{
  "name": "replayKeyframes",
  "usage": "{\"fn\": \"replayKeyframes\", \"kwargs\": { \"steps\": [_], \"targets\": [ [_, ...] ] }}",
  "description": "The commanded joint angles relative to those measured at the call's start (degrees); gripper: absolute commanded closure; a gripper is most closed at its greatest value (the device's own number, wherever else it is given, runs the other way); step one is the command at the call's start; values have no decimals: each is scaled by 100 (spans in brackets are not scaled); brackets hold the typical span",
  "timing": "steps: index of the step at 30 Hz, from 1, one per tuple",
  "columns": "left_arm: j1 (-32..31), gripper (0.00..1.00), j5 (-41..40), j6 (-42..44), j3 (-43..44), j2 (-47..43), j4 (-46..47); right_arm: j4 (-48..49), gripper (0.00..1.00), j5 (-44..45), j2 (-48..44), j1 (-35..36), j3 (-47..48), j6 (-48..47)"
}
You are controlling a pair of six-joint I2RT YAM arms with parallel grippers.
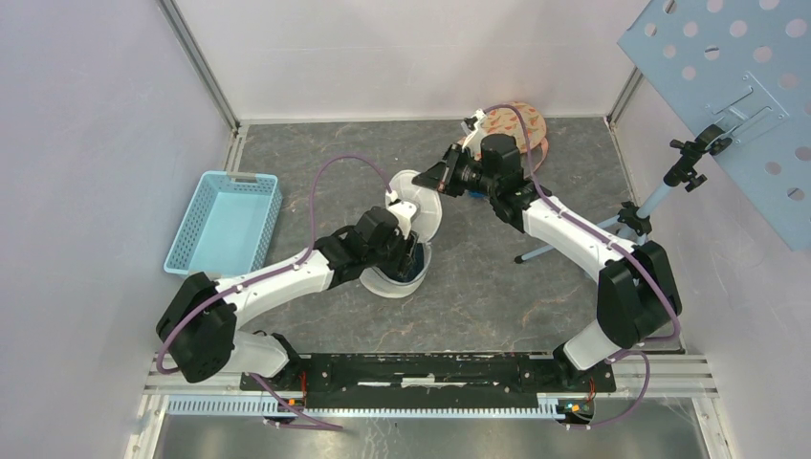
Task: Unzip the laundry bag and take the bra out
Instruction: Open the laundry bag at the center of the board.
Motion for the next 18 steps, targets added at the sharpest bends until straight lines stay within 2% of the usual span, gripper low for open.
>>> {"fn": "replayKeyframes", "kwargs": {
  "steps": [1, 3, 7, 12, 14, 18],
  "targets": [
    [37, 51, -390, -153, -124, -56, 162, -518, 100, 671, -180, -109, 226, -613],
    [59, 57, -376, -149, -173, -110, 171, -744, 100, 999, -205, -130, 237, -898],
    [153, 74, -292, -157, -262, -188, 207, -1074, 79, 1490, -239, -138, 152, -1412],
    [302, 88, -47, -202, -410, -329, 292, -1084, 66, 1618, -259, -142, -131, -2003],
    [340, 91, 15, -187, -476, -389, 317, -1082, 56, 1610, -258, -143, -222, -2292],
    [400, 97, 6, 148, -576, -512, 328, -1422, 21, 1684, -260, -146, -219, -2985]
  ]
}}
